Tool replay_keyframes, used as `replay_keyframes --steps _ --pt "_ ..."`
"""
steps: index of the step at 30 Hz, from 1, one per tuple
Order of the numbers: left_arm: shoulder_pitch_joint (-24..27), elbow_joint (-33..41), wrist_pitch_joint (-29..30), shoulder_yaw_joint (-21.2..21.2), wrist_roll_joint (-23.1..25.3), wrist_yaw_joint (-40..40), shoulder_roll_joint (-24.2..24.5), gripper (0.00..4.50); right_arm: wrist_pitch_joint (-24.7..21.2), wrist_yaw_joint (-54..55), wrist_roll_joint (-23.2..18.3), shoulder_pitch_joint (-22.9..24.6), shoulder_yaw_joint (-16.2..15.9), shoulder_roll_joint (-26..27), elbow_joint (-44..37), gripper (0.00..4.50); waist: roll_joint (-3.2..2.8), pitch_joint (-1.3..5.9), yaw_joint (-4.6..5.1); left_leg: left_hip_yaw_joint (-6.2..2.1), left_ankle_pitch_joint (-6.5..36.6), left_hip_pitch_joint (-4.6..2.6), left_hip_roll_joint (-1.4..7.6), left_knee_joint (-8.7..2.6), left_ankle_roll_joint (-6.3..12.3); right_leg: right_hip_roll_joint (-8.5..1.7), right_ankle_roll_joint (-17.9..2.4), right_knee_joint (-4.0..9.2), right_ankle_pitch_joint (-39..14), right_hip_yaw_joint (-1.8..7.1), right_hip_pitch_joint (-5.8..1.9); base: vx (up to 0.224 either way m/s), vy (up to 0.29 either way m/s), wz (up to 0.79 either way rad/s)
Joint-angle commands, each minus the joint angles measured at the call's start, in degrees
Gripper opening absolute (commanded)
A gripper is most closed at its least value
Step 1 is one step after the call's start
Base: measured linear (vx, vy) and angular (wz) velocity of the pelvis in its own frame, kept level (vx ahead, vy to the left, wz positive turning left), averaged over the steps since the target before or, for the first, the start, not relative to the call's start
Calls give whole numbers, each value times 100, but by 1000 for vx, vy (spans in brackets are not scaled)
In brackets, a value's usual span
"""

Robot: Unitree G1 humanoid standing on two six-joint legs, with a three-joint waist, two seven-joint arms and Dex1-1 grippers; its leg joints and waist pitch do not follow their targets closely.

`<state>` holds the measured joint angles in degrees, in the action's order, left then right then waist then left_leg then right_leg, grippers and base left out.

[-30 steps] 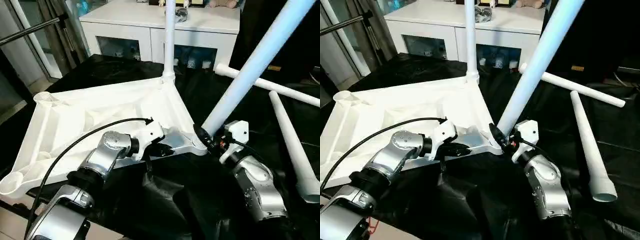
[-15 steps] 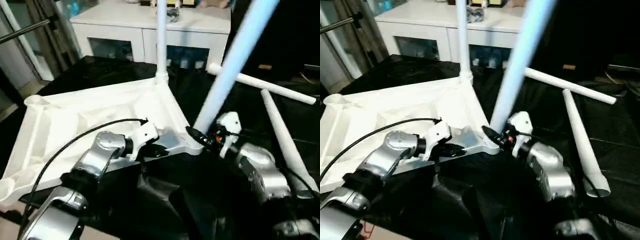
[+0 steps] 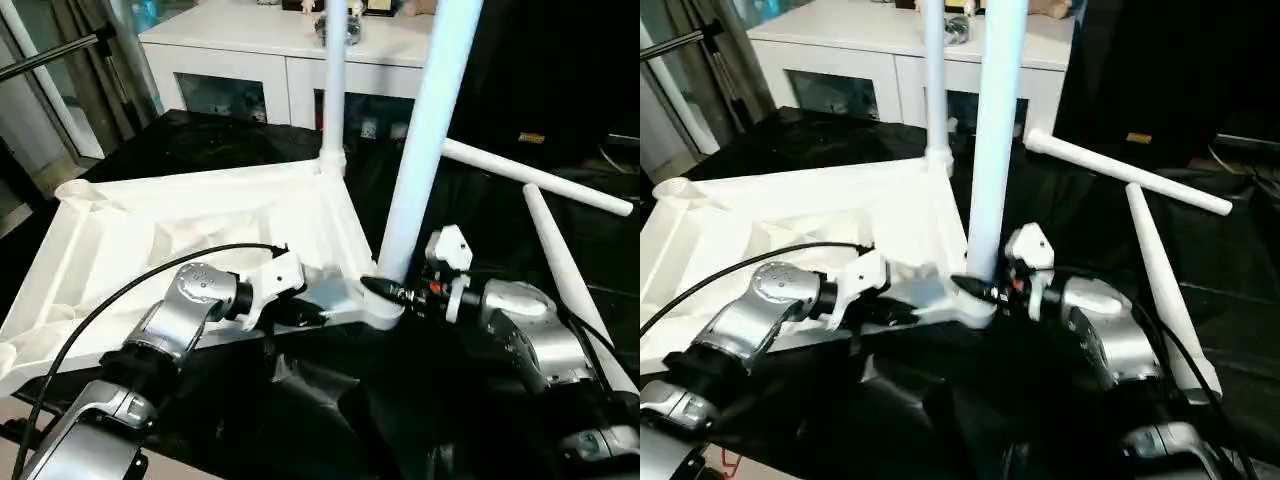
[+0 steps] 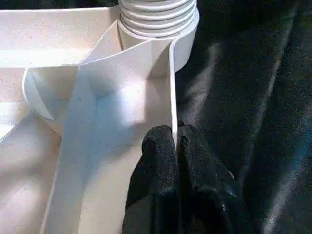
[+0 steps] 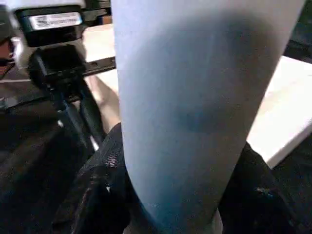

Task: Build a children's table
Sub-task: Insert table leg to table base

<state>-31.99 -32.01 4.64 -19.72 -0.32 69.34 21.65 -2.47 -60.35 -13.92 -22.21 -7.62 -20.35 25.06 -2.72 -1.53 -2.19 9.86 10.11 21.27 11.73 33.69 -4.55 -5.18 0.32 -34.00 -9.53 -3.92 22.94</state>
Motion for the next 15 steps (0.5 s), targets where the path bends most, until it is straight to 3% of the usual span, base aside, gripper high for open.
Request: replay_keyframes --steps 1,3,6,9,13,15 --pt "-89 493 -101 -68 -254 388 -26 0 -430 -146 346 435 -544 -47 432 190 3 232 -22 -19 2246 -63 110 -478 181 -256 -1222 480 -2101 181 -230 0 0 0" --pt "-88 497 -97 -66 -257 392 -25 0 -430 -147 345 439 -544 -44 428 190 2 228 -14 -32 2381 -83 108 -489 129 -261 -1133 507 -2346 184 -223 0 0 0" --pt "-81 529 8 2 -309 369 -40 0 -420 -70 323 469 -493 24 405 190 -1 240 -15 -36 2290 -72 113 -499 116 -259 -1162 493 -2213 194 -230 0 0 0" --pt "-175 415 144 174 -358 103 -211 0 -388 510 355 341 -216 248 676 190 -8 237 -5 -31 2272 -75 110 -503 109 -257 -1178 494 -2213 195 -209 0 0 0" --pt "-589 -138 334 348 -117 -916 -650 0 -201 2120 651 -63 172 617 1521 190 15 210 45 -54 2482 -105 66 -491 -35 -266 -972 567 -2903 157 -170 0 0 0" --pt "-666 -243 372 371 -62 -1112 -728 0 -218 2344 673 -128 226 672 1641 190 21 192 65 -64 2586 -107 55 -488 -46 -265 -833 612 -3178 137 -155 0 0 0"
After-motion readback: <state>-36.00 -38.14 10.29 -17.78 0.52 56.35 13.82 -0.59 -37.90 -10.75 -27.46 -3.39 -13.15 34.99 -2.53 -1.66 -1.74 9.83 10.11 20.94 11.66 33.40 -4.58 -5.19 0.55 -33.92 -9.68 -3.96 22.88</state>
